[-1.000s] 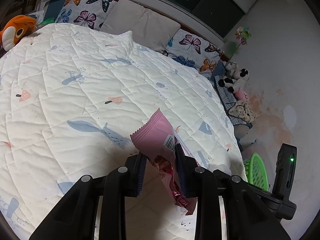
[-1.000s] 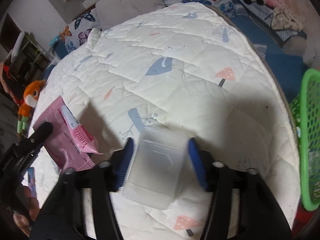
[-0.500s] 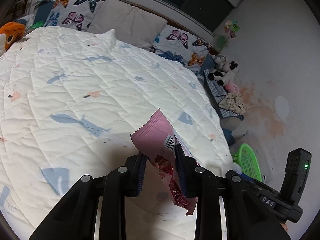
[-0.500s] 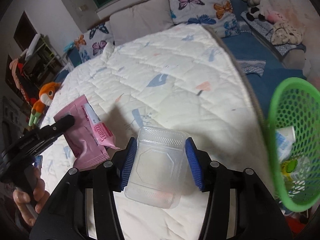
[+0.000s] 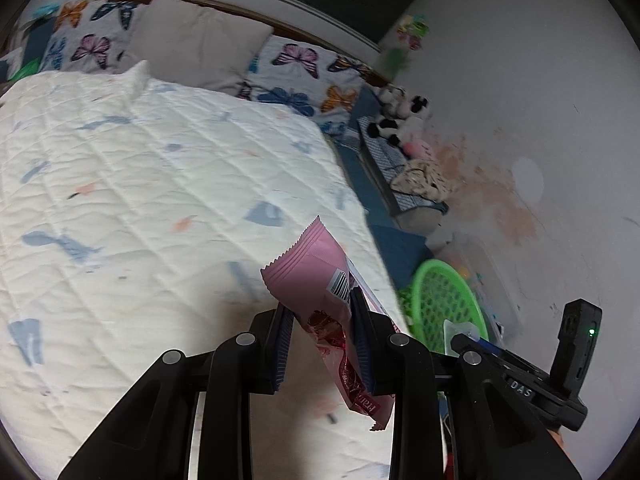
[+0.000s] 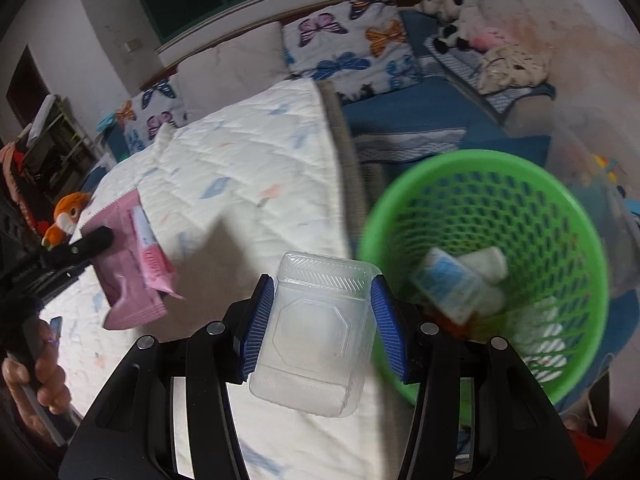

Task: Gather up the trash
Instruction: 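Drop the clear box into the basket with the right gripper while the left gripper carries the pink wrapper, then open the left gripper to drop the pink wrapper into the basket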

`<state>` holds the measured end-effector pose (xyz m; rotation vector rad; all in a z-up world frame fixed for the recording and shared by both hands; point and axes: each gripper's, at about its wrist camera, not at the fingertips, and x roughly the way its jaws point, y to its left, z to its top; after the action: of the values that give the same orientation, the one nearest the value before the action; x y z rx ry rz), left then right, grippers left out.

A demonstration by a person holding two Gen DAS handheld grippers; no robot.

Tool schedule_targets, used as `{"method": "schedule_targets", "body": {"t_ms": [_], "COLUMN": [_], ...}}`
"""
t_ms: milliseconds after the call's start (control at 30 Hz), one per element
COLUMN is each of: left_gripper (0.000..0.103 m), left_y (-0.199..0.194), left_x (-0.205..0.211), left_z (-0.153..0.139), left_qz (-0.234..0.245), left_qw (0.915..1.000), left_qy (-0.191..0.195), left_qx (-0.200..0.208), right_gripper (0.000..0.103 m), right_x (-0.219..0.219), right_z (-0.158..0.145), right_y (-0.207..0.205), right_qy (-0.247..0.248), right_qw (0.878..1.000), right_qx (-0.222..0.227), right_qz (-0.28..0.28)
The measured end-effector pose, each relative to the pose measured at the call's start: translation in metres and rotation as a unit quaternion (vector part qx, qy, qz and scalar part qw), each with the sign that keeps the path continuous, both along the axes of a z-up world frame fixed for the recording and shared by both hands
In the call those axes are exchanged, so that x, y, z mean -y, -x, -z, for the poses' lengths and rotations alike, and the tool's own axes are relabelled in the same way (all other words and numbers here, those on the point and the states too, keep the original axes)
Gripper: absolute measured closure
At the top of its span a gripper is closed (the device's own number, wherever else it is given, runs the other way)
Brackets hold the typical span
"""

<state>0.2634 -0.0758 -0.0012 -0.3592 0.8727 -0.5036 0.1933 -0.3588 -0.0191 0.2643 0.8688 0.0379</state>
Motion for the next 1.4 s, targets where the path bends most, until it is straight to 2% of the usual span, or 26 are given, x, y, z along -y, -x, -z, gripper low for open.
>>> {"method": "schedule_targets", "body": {"t_ms": [300, 600, 1067, 1400], "left_gripper": [0.075, 0.075, 0.075, 0.075], "left_y": [-0.001, 0.000, 0.006, 0.004], "left_x": [0.065, 0.121, 0.192, 0.233], "left_z": [-0.006, -0.009, 0.008, 0.034], "left_qz": [0.048, 0.088, 0.136, 0.160], "left_qw": [0.9988, 0.9957, 0.9893, 0.9845], "left_qy": [-0.008, -0.024, -0.054, -0.072], "left_qx": [0.006, 0.015, 0.010, -0.015], "right_gripper": [0.051, 0.051, 0.049, 0.044], "right_x": [0.066, 0.112, 0.137, 0.137], "right_z": [0.014, 0.029, 0.016, 0.020], "right_y": [0.017, 0.030, 0.071, 0.091], "right_qy": [0.023, 0.010, -0.003, 0.003], "right_qw": [0.998, 0.995, 0.994, 0.995], "right_qx": [-0.006, -0.011, 0.016, 0.016], "right_qz": [0.055, 0.098, 0.106, 0.101]}}
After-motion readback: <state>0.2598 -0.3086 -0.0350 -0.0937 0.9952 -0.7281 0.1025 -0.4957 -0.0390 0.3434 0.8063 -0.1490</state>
